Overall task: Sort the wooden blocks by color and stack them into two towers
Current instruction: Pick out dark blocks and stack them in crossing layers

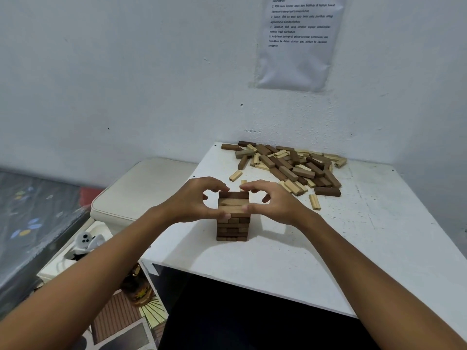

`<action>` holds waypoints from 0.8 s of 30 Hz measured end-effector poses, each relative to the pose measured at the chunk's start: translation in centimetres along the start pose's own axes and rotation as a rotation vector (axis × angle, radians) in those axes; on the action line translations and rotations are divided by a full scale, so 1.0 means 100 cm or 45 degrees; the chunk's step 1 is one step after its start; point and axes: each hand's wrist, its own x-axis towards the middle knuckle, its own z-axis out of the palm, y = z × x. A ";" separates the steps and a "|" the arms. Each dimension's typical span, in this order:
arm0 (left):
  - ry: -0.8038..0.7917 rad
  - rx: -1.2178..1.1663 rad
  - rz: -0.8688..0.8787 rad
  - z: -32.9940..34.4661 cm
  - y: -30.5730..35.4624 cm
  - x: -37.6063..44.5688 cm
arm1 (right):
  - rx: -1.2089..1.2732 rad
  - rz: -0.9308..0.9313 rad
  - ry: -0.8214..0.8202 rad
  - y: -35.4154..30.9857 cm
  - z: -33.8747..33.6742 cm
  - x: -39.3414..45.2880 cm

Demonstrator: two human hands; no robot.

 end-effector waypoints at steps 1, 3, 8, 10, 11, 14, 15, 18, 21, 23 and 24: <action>0.017 -0.018 0.001 -0.001 0.001 0.000 | 0.019 0.003 0.018 0.000 -0.001 -0.001; 0.059 -0.050 0.011 -0.003 0.003 0.003 | 0.048 0.015 0.057 -0.001 -0.004 -0.001; 0.129 -0.054 0.006 -0.005 0.004 0.026 | 0.037 0.034 0.153 0.008 -0.019 0.005; 0.137 -0.040 -0.018 -0.004 -0.003 0.041 | 0.014 0.052 0.179 0.017 -0.026 0.012; 0.140 -0.043 -0.030 -0.004 -0.006 0.049 | 0.011 0.061 0.193 0.021 -0.031 0.017; 0.152 -0.025 -0.055 -0.001 -0.020 0.077 | -0.026 0.100 0.228 0.039 -0.044 0.037; 0.158 -0.012 -0.065 0.001 -0.026 0.088 | -0.049 0.120 0.240 0.046 -0.048 0.046; 0.197 0.021 -0.114 0.008 -0.044 0.121 | -0.125 0.179 0.303 0.068 -0.056 0.074; 0.219 0.101 -0.166 0.019 -0.064 0.154 | -0.247 0.262 0.414 0.087 -0.062 0.105; 0.214 0.158 -0.216 0.028 -0.075 0.173 | -0.374 0.312 0.443 0.097 -0.062 0.126; 0.208 0.189 -0.239 0.033 -0.080 0.182 | -0.469 0.328 0.431 0.102 -0.061 0.137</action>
